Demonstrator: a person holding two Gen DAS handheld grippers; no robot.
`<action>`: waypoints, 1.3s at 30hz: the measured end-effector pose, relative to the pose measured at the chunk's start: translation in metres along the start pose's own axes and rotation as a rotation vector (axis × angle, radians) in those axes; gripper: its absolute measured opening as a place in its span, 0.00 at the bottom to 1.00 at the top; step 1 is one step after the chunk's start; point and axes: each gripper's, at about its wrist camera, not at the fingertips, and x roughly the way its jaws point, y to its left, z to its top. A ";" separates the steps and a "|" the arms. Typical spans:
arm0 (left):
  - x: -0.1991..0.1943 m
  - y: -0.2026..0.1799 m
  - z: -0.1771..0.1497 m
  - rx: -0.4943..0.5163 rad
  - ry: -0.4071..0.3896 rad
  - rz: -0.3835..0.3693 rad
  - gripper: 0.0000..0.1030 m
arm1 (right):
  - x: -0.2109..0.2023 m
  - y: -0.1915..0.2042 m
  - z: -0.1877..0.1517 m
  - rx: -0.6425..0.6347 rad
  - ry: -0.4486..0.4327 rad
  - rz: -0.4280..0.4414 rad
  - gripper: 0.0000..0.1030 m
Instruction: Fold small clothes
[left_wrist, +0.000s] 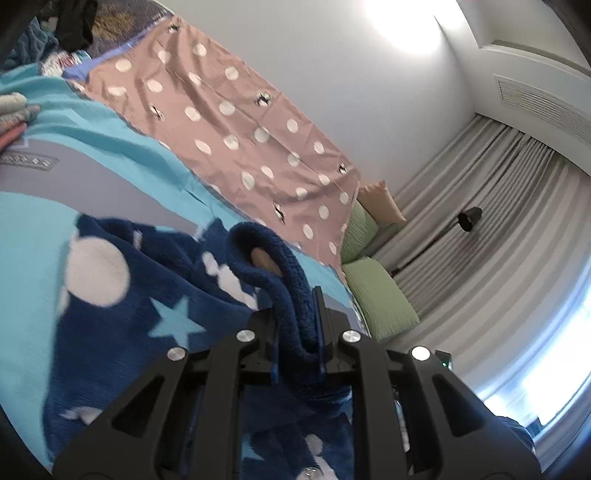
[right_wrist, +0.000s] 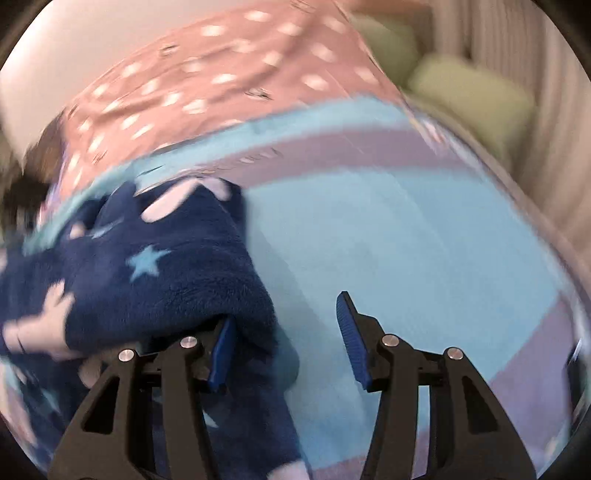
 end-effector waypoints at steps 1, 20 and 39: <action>0.003 -0.002 -0.002 0.006 0.008 0.005 0.14 | 0.000 -0.005 -0.003 0.017 0.024 0.023 0.51; -0.012 0.014 0.007 -0.061 -0.041 -0.021 0.14 | 0.011 0.059 -0.023 -0.163 -0.001 0.085 0.10; -0.003 0.041 0.005 0.060 0.116 0.497 0.18 | -0.062 0.065 -0.045 -0.317 -0.041 0.135 0.21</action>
